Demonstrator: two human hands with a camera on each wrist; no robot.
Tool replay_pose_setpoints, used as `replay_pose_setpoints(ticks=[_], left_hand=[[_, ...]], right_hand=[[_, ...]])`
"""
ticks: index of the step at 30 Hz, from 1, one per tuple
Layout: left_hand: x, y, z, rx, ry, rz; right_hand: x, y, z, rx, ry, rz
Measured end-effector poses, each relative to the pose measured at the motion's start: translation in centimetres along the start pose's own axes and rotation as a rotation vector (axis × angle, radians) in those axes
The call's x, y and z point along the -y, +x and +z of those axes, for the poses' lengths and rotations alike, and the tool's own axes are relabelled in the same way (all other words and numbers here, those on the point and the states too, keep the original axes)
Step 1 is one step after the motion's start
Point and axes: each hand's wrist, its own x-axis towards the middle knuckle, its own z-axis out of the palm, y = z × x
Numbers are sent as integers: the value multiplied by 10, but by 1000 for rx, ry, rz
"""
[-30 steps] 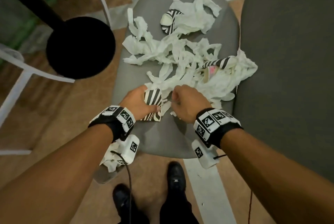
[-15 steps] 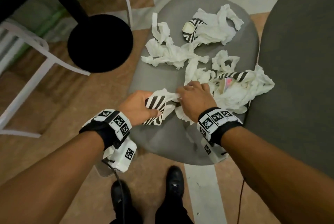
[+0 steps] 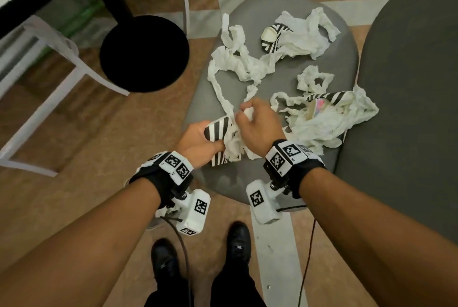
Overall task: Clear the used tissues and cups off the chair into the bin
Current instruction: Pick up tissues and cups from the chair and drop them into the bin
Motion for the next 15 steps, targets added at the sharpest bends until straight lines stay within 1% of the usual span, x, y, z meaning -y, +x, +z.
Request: replay_pose_setpoints(ticks=[2,4,6,8,11,13,15], left_hand=[[9,-1,-3,-77,-34,-19],[21,-4,-10,-136,-84,-54],[32,-9,-18,-135,-98,-75],[45,-16,-27,-125,-105,-89],[59,-23,-40,-171,-135,-115],[67,-25,-47,-196,-194,-144],[73,-26,-55,-200,-258,-171]], right_hand=[[-5,-1,2,-27,76,94],[-11,-3,3,-43,50,136],[-14,-6,5,-17,-22,130],[-15,-11,11,50,-76,133],[-16,-18,25,139,-229,77],[-13,-19,34,158,-287,35],[-8,-20,40,145,-275,27]])
